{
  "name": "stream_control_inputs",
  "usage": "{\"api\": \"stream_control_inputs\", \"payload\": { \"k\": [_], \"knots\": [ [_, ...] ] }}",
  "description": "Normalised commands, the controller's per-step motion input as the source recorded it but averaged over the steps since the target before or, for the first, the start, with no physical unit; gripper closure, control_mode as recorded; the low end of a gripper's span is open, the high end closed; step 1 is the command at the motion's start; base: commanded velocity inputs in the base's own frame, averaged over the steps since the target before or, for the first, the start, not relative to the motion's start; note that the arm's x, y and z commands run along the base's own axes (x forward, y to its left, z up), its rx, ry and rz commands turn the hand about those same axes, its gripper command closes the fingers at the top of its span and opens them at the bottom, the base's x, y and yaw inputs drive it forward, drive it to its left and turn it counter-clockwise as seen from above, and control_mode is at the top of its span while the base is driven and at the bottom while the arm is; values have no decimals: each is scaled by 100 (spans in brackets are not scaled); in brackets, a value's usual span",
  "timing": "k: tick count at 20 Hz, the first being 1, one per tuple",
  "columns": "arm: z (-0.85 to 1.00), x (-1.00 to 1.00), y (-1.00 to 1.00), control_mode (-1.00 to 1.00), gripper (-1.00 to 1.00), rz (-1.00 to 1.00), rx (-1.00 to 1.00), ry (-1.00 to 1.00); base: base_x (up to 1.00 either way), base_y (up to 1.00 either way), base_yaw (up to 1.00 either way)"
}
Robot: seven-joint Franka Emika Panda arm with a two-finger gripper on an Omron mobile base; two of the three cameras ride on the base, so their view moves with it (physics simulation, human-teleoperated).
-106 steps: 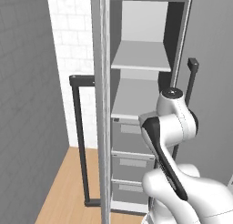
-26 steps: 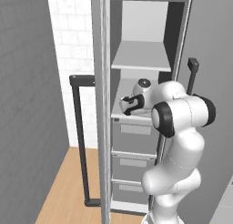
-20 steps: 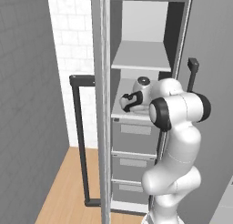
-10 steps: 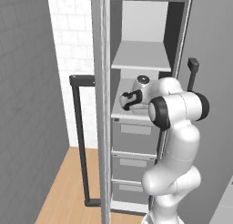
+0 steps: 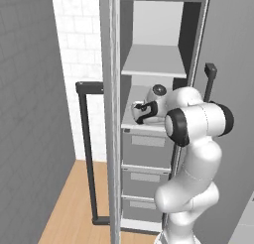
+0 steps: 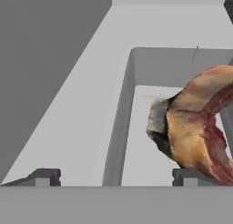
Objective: Take the meat container that has the steak and place it on the second highest rack of the freezer. Then take the vegetable container that has the garlic and lemon wedge and place it on the highest rack of the freezer.
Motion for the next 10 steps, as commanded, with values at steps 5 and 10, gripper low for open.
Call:
{"api": "stream_control_inputs", "payload": {
  "k": [5,10],
  "knots": [
    [49,-80,0,-100,-100,0,0,-28,0,0,0],
    [94,-99,0,-100,-100,-7,0,-3,0,0,0]
  ]
}}
